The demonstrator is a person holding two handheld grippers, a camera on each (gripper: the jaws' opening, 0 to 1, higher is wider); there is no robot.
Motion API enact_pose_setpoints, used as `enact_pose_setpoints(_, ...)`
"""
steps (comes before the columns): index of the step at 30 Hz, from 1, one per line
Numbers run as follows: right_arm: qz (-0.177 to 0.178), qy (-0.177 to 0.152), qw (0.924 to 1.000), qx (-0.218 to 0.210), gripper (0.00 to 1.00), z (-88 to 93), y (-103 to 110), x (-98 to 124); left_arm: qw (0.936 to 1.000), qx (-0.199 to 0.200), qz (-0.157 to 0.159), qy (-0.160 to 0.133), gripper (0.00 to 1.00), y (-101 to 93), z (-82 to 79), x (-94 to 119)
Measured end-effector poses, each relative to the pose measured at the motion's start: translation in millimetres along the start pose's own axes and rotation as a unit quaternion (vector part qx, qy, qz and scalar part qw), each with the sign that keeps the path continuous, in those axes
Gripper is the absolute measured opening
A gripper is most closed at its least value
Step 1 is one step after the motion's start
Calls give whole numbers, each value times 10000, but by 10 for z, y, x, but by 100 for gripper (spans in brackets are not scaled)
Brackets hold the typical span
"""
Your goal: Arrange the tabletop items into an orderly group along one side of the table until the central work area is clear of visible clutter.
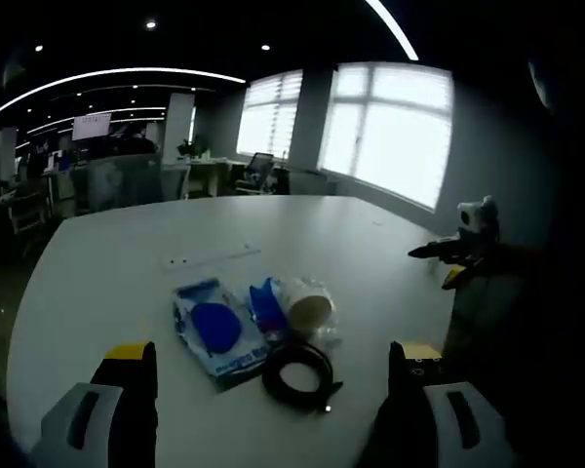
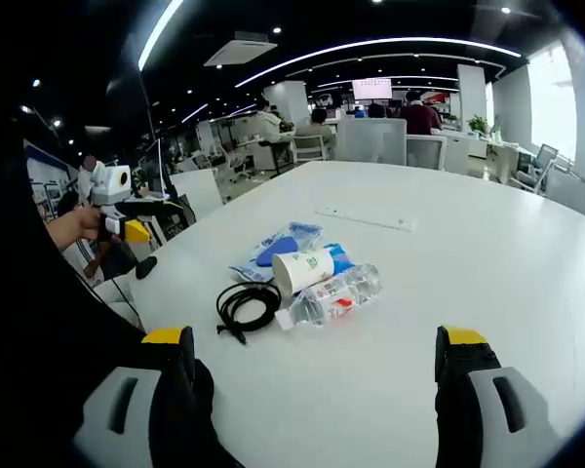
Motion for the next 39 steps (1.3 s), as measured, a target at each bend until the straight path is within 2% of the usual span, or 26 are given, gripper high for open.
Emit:
enact_pose_setpoints(13,23,-48,10000,13,100,-14,-45,10,10000,-64,-20,19,97,-10,-20,-1)
enact_pose_setpoints(30,18,9,10000,43,100,-9,-82,-44,9999,5,-161,-32,97,0,-27,-9)
enact_pose_setpoints(39,-42,-28,10000,38,100,-63,-60,-85,9997,95,-232,-11,95,3,-20,-30)
Point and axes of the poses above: the point that each gripper's makers call its tool centre point, and the gripper's own axes: x roughly backward along the fingers, y roughly to its left, z roughly out of its underside, the point moved 5 cm from there along x, roughly backward along the fingers, and after that the axes turned 13 degrees about -y, right-handed, at the moved point
